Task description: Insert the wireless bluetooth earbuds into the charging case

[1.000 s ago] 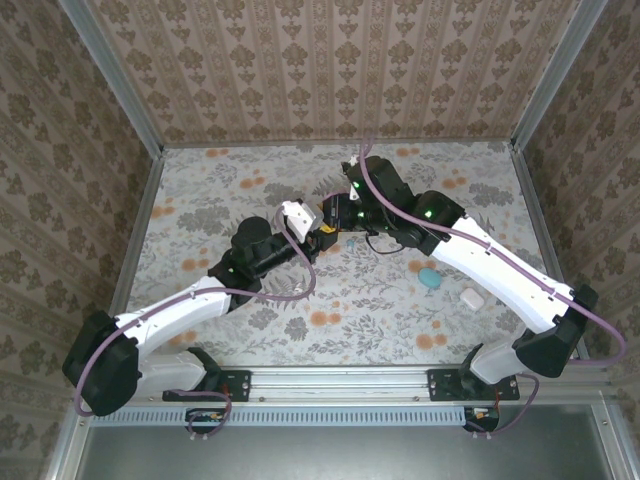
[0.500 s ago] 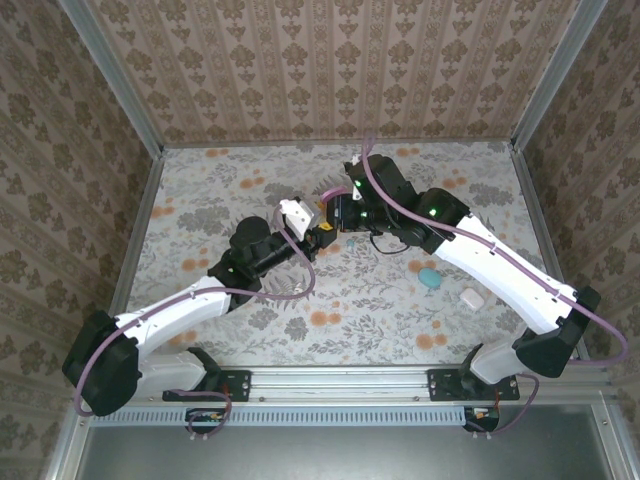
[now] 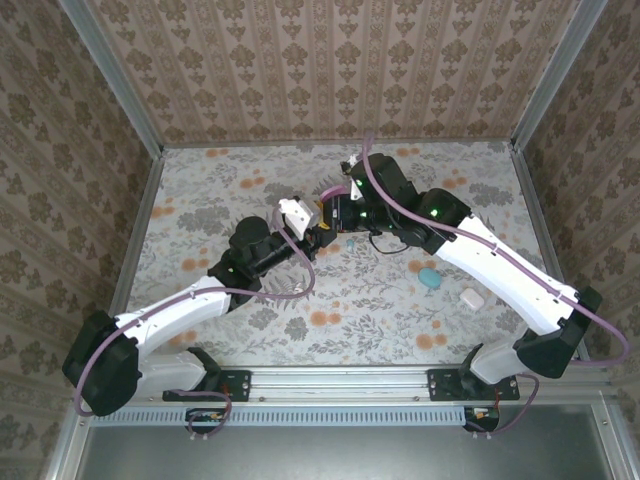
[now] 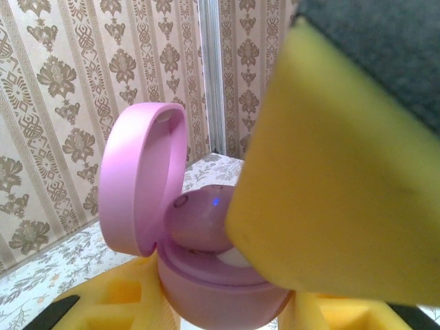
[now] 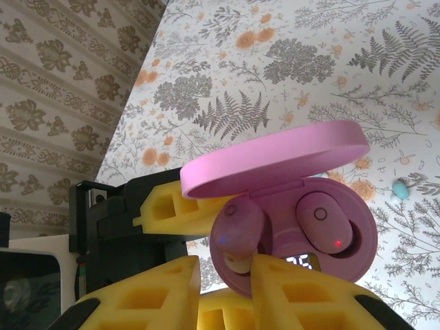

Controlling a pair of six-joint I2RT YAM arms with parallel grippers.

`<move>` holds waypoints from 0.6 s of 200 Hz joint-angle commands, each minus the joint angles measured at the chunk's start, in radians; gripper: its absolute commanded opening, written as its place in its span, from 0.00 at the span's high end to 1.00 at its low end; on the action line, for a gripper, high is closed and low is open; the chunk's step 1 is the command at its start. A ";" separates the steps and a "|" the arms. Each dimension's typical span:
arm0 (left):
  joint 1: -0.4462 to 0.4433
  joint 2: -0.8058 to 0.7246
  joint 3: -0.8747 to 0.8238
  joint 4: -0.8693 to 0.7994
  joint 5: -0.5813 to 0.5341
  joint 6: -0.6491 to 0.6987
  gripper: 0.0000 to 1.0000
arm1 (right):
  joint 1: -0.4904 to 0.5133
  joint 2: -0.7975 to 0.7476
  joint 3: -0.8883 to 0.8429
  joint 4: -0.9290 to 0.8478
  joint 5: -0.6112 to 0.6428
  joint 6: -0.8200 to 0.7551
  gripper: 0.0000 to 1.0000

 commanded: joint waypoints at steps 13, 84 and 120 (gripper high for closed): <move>-0.005 -0.008 0.025 0.050 0.002 -0.023 0.70 | 0.004 -0.045 -0.011 0.006 0.018 0.001 0.72; -0.005 -0.016 0.024 0.047 0.012 -0.021 0.70 | -0.022 -0.148 -0.036 0.042 0.054 -0.015 0.69; -0.004 -0.016 0.026 0.034 0.068 0.002 0.69 | -0.131 -0.205 -0.050 0.035 0.023 -0.033 0.67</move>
